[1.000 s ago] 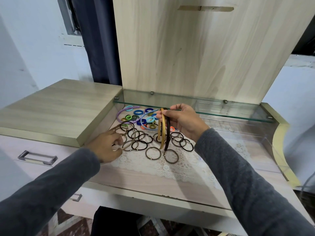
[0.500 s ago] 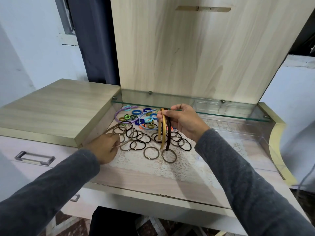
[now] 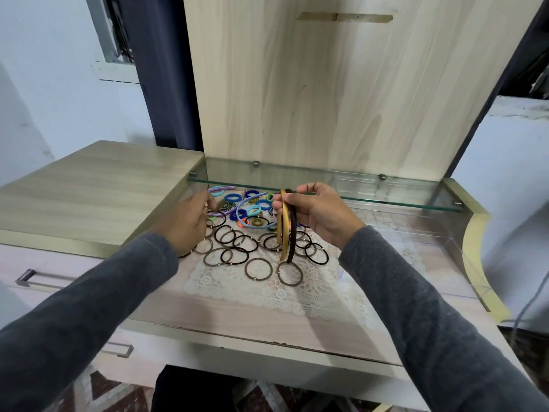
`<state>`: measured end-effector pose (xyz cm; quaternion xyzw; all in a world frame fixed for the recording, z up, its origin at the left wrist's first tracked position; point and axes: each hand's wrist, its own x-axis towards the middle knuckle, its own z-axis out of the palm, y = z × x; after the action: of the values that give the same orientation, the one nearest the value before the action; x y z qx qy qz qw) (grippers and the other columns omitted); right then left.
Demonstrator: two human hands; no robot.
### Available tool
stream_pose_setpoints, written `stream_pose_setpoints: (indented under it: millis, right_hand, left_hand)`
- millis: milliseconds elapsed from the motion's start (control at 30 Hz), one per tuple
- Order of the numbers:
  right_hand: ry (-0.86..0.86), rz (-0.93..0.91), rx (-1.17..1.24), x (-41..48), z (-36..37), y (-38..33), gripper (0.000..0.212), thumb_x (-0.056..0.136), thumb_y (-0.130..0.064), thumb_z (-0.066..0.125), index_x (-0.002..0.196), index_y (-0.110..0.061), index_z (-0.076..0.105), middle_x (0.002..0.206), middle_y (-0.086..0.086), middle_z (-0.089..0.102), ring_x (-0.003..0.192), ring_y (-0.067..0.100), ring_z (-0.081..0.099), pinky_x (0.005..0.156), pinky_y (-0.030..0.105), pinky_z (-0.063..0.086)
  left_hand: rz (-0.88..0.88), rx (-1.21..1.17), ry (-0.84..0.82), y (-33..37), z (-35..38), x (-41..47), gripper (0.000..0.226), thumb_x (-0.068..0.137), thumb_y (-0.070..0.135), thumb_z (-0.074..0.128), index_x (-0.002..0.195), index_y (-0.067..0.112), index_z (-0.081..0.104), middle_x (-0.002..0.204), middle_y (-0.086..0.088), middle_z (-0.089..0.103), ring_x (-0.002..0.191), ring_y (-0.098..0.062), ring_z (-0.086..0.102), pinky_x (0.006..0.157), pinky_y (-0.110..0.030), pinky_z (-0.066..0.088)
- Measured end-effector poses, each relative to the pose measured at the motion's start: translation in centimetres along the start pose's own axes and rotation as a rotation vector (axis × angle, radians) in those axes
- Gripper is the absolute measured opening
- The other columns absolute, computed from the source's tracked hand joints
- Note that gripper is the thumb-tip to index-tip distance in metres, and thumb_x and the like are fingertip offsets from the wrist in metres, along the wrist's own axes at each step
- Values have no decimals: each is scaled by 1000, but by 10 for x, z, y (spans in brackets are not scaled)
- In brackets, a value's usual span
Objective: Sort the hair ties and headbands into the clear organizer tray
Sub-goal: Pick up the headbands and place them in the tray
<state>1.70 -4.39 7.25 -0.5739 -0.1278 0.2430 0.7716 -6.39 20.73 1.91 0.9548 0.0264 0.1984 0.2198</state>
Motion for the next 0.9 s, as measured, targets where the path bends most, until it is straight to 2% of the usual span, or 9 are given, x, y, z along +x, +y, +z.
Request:
stream_pose_setpoints:
  millis: [100, 233, 433, 600, 800, 900]
  right_hand:
    - [-1, -3, -7, 0, -2, 1, 31, 88, 10, 56, 98, -11, 36, 101, 27, 68, 85, 30, 70, 82, 42, 57]
    - [1, -3, -11, -1, -5, 1, 31, 88, 10, 56, 98, -11, 36, 100, 26, 69, 84, 30, 70, 82, 42, 57]
    - [4, 2, 5, -2, -7, 2, 32, 88, 12, 54, 99, -11, 36, 99, 27, 69, 83, 30, 71, 77, 38, 59]
    - [7, -13, 11, -2, -7, 1, 31, 89, 12, 54, 98, -11, 35, 98, 27, 69, 81, 30, 71, 73, 37, 60]
    - [6, -7, 6, -1, -7, 1, 30, 88, 11, 56, 99, -10, 37, 96, 25, 70, 84, 30, 70, 72, 36, 59]
    - [5, -12, 13, -1, -7, 1, 31, 88, 12, 55, 100, -10, 37, 95, 24, 70, 84, 30, 70, 77, 39, 59]
  left_hand:
    - [19, 53, 36, 5, -8, 11, 28, 89, -1, 43, 90, 26, 50, 90, 0, 56, 74, -20, 53, 68, -37, 45]
    - [-47, 77, -12, 14, -14, 20, 26, 90, -5, 42, 94, 15, 57, 101, -4, 54, 92, -22, 52, 82, -35, 44]
    - [-30, 114, -93, 13, -25, 28, 35, 83, -12, 51, 102, 16, 60, 107, -5, 56, 99, -20, 53, 84, -30, 44]
    - [-4, 147, -17, 24, -36, 28, 38, 77, -9, 67, 105, 15, 61, 98, -3, 52, 89, -23, 53, 77, -33, 45]
    - [16, 238, 70, 40, -45, 31, 41, 78, -15, 57, 110, 12, 58, 101, -8, 54, 87, -18, 46, 74, -30, 39]
    - [35, 280, 92, 46, -46, 31, 39, 81, -13, 54, 112, 11, 57, 105, -10, 54, 87, -19, 45, 72, -30, 36]
